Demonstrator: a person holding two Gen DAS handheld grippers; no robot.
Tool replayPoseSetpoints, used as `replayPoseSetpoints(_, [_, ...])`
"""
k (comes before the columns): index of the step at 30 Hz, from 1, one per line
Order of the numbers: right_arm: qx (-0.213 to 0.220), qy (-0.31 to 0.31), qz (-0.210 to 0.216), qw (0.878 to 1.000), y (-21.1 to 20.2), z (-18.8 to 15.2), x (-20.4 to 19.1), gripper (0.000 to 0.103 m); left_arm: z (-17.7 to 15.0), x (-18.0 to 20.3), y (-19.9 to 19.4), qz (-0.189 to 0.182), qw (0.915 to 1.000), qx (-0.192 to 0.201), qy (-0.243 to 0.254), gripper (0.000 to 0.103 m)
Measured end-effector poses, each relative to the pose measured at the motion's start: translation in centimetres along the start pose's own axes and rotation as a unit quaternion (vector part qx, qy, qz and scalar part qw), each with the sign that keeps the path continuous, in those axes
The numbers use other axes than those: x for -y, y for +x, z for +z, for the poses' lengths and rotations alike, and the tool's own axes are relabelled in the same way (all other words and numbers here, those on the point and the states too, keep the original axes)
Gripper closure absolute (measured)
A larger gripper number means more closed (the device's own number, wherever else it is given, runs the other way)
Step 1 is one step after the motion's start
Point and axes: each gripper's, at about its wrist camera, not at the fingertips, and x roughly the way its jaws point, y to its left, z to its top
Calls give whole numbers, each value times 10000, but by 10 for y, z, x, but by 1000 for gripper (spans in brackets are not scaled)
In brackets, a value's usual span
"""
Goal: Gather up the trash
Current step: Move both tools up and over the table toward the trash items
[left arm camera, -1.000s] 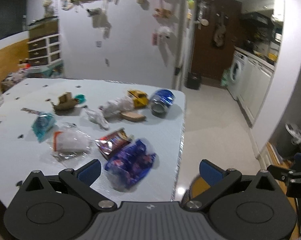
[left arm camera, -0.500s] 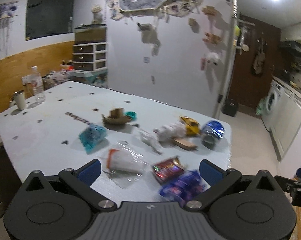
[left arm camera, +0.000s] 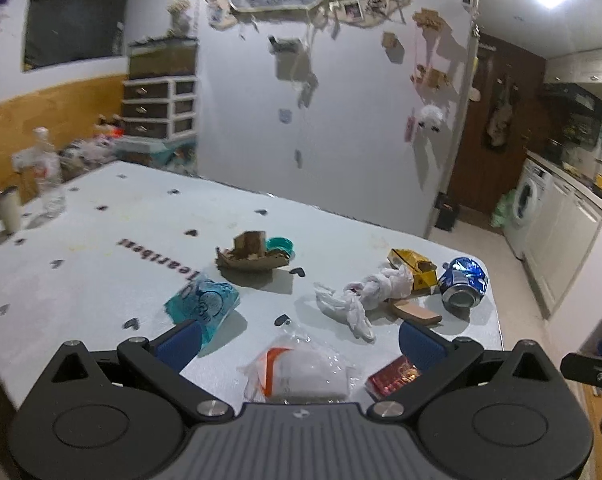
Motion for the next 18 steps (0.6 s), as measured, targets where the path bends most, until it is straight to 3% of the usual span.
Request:
replayPoseSetpoints(6, [-77,474,-325,9983,32,11,-26,0,24,-29,55,-619,9971,-288,337,0])
replayPoseSetpoints(10, [-288,865,-757,9930,55,15,-33,0,39,-44,93,-1071,9921,-532,390,0])
replayPoseSetpoints(13, [-663,1332,-1077,9830,75,17,-30,0,45,-53,120,-1437,9859,-794,328,0])
replayPoseSetpoints(15, [-963,1738,-1059,9743,90,14,-26,0,46,-56,136,-1585,9822,-959,315,0])
replayPoseSetpoints(18, [-1370,2509,-1089,9521,108,7,-18,0,43,-57,153,-1670,9783,-1179,326,0])
